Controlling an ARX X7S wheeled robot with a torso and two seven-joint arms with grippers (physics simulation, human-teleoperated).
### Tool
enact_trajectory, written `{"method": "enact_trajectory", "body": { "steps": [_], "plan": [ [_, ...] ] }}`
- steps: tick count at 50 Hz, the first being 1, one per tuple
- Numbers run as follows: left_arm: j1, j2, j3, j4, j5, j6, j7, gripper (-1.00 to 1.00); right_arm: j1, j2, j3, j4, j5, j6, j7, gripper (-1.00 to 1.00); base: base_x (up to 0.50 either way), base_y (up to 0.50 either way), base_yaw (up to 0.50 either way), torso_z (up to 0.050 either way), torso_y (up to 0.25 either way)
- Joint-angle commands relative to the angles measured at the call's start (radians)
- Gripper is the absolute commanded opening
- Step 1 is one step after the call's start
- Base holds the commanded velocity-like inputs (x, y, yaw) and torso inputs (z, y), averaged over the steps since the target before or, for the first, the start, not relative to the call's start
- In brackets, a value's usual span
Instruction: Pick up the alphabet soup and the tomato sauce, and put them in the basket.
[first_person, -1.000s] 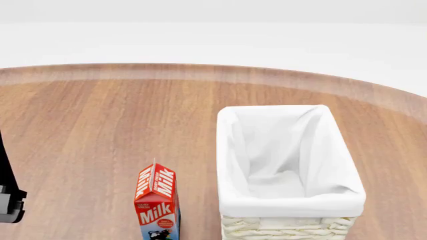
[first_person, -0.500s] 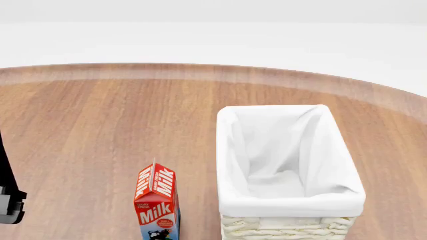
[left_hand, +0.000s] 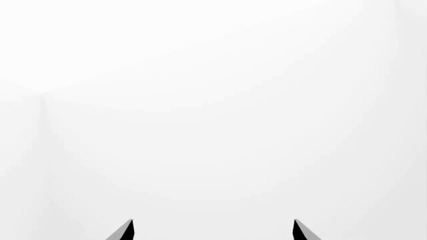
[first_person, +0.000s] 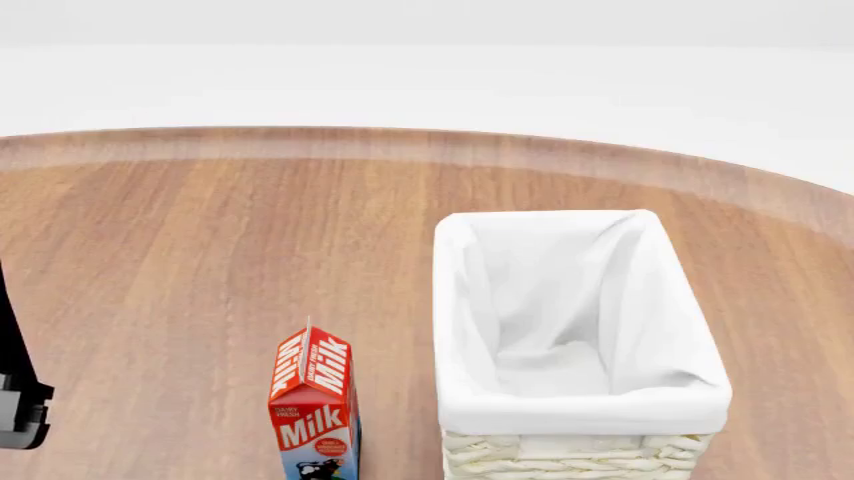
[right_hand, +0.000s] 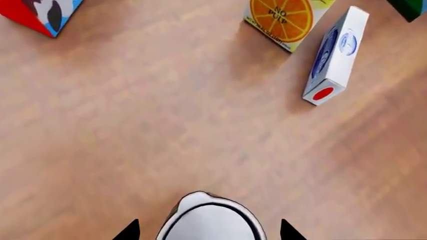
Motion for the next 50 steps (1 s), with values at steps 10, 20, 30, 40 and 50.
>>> {"method": "enact_trajectory", "body": {
  "steps": [10, 20, 30, 40, 50],
  "plan": [
    [-0.008, 0.0, 0.006, 0.0, 0.006, -0.005, 0.001, 1.0, -0.011, -0.009, -0.006, 0.057, -0.017, -0.033, -0.024, 1.0, 0.0, 0.0, 0.0, 0.0, 0.0],
    [-0.005, 0.0, 0.009, 0.0, 0.006, -0.004, -0.002, 1.0, -0.019, -0.015, -0.009, 0.085, -0.024, -0.049, -0.035, 1.0, 0.0, 0.0, 0.0, 0.0, 0.0],
    [-0.006, 0.0, 0.008, 0.0, 0.005, -0.006, -0.001, 1.0, -0.025, -0.022, -0.01, 0.113, -0.03, -0.063, -0.045, 1.0, 0.0, 0.0, 0.0, 0.0, 0.0],
    [-0.002, 0.0, 0.003, 0.0, 0.002, -0.002, 0.0, 1.0, -0.011, -0.007, 0.0, 0.083, -0.036, -0.061, -0.021, -1.0, 0.0, 0.0, 0.0, 0.0, 0.0],
    [-0.007, 0.0, 0.007, 0.0, 0.005, -0.005, 0.001, 1.0, 0.072, 0.039, 0.07, -0.026, 0.031, 0.01, 0.025, -1.0, 0.0, 0.0, 0.0, 0.0, 0.0]
  ]
}}
